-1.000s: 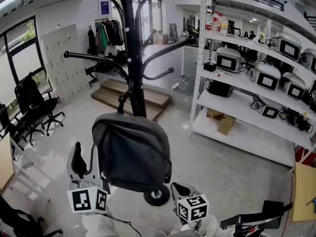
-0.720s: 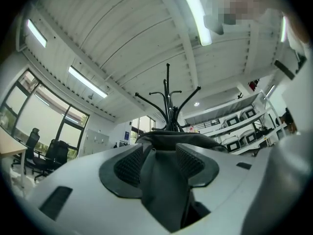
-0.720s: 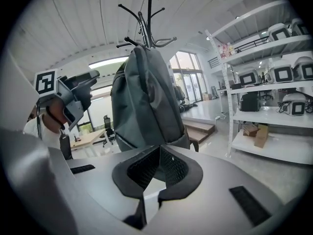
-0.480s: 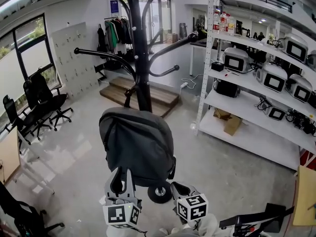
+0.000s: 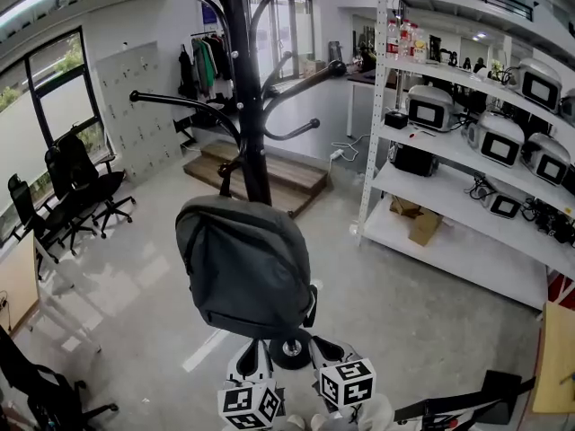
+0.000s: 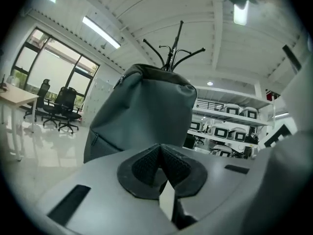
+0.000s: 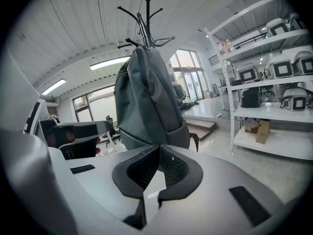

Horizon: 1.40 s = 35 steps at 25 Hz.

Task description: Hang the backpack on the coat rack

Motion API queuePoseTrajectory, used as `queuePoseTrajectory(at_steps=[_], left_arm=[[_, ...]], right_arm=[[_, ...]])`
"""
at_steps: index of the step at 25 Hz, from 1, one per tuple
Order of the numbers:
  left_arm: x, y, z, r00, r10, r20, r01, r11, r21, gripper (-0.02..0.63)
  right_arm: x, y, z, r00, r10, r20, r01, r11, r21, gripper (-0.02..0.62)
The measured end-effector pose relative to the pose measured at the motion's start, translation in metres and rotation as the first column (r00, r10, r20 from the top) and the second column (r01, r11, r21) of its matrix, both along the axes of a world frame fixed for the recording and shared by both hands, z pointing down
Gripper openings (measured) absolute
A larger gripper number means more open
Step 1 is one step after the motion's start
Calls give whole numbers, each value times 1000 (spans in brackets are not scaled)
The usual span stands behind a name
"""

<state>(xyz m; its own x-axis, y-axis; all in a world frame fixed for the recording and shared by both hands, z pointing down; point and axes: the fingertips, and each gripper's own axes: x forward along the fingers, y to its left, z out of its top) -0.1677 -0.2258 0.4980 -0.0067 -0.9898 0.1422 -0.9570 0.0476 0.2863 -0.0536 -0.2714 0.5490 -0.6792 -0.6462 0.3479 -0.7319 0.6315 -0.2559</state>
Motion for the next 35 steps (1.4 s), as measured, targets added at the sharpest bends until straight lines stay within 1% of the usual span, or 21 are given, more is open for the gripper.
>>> queuePoseTrajectory(at_steps=[4,7,13,16,20,25,27,29,35], left_arm=[[21,6,13,999,43,-29,-45,998,-46,3],[26,12,19,997,57,-47,-60,996,-62,2],[30,13,18,996,86,-38,-88,993,-72,2],[31,15,16,993,110,-32,-113,990,-79,2],[30,31,11,989,144,-31,-146,986,-77,3],[37,61,9,979,201,-28,-203,976,-82,3],[36,70,10,980,199,-25,-201,976,-89,3],[34,76,10,982,184,-36,-187,978,-89,2],[41,87,8,987,153,-55,-157,985,-77,3]], right_arm=[[5,6,6,1000,-13,3,13,1000,-11,14],[2,10,11,1000,-18,9,18,1000,-17,14],[-2,20,-1,1000,-26,5,26,999,24,14],[0,27,-8,1000,-5,-1,5,999,46,14],[-4,47,-12,1000,21,0,-21,998,56,14],[5,72,-9,995,97,6,-97,994,45,14],[7,84,-8,995,100,-2,-100,994,49,14],[8,94,-9,996,93,-7,-93,994,54,14],[11,110,-17,999,49,-19,-47,996,78,14]])
